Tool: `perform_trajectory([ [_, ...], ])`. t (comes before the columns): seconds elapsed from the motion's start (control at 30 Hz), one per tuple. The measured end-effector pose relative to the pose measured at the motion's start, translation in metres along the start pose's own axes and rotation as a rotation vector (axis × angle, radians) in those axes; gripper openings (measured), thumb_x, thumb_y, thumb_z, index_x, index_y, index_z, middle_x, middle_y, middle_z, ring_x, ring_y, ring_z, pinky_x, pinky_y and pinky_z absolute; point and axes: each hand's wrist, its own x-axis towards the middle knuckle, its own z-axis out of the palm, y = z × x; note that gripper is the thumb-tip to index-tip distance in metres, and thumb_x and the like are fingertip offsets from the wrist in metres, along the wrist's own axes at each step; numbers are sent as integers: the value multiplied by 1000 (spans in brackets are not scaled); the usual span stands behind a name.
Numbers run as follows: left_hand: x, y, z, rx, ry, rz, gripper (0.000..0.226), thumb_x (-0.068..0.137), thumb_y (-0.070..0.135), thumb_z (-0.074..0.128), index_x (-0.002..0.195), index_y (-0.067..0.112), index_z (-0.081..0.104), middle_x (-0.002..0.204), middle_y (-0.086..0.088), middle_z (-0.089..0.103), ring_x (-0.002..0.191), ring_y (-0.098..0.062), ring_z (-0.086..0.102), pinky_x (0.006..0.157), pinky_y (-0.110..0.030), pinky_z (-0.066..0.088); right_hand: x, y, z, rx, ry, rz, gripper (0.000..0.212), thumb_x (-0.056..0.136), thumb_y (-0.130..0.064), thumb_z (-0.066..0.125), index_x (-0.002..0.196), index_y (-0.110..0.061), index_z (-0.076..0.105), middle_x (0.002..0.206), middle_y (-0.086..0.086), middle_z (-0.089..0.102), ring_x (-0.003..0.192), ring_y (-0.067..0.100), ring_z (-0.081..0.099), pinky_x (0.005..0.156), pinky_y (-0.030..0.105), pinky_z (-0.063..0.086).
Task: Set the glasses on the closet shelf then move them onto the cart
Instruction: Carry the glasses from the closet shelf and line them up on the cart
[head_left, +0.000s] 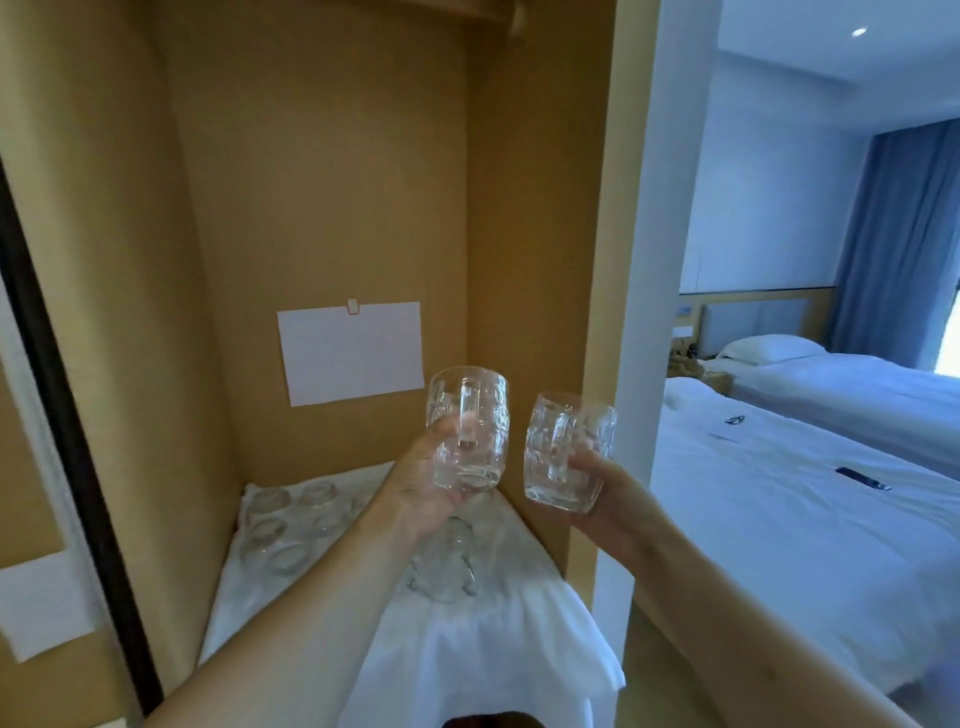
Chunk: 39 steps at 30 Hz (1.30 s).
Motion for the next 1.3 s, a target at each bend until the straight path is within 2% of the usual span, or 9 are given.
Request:
perform_trajectory([
  [0.1,0,-26,33,29,-8,-41,42,61,13,83,101,10,71,88,-12,76,75,-27,73,79,-44,58,-29,-21,-30,-19,27,-22,89,40,-24,99,122,-9,68,121,19,69,106,36,69,93,55,55],
  [0.2,0,-55,67,27,-65,-61,34,58,15,83,92,11,78,86,-11,75,70,-24,74,63,-37,61,-58,-39,-63,-27,75,-46,95,46,-27,98,132,-6,62,128,22,65,114,40,65,96,58,53],
  [0.3,4,-84,100,58,-140,-81,59,29,26,99,85,15,83,89,-8,76,75,-23,75,73,-38,61,-87,-57,-94,-13,107,-80,94,52,-27,98,135,-5,59,130,24,64,114,41,65,101,62,48],
  [0.4,9,-115,137,117,-110,-122,105,17,40,103,113,12,74,102,-10,75,81,-27,73,91,-47,56,-120,-76,-126,2,126,-113,87,48,-27,100,126,-8,66,123,21,68,105,38,70,96,62,51],
  [0.67,6,-199,248,171,-309,-187,49,76,29,78,122,13,68,116,-14,74,94,-29,74,81,-40,62,-211,-130,-206,-53,327,-173,93,34,-29,102,118,-8,69,117,19,71,100,35,72,87,55,58],
  [0.87,8,-263,313,216,-419,-260,76,61,36,86,130,13,66,128,-15,69,114,-35,68,89,-44,59,-274,-163,-260,-69,439,-229,90,31,-29,104,113,-11,70,113,16,73,102,35,72,97,59,51],
  [0.97,9,-293,341,225,-464,-314,72,58,37,87,123,10,69,119,-16,72,98,-31,71,83,-42,60,-305,-175,-284,-48,477,-269,73,31,-27,103,100,-15,80,112,17,73,100,34,71,99,59,49],
  [1.07,13,-320,372,271,-551,-364,66,65,36,85,122,8,67,108,-15,73,88,-27,73,75,-38,60,-335,-182,-309,-37,556,-307,81,37,-28,102,112,-14,75,120,18,70,107,36,69,100,59,50],
  [1.3,36,-403,442,322,-705,-503,86,64,43,91,134,3,61,124,-21,68,107,-35,68,98,-48,55,-392,-197,-366,-15,780,-380,93,34,-28,102,120,-15,66,113,13,73,99,32,72,92,56,56],
])
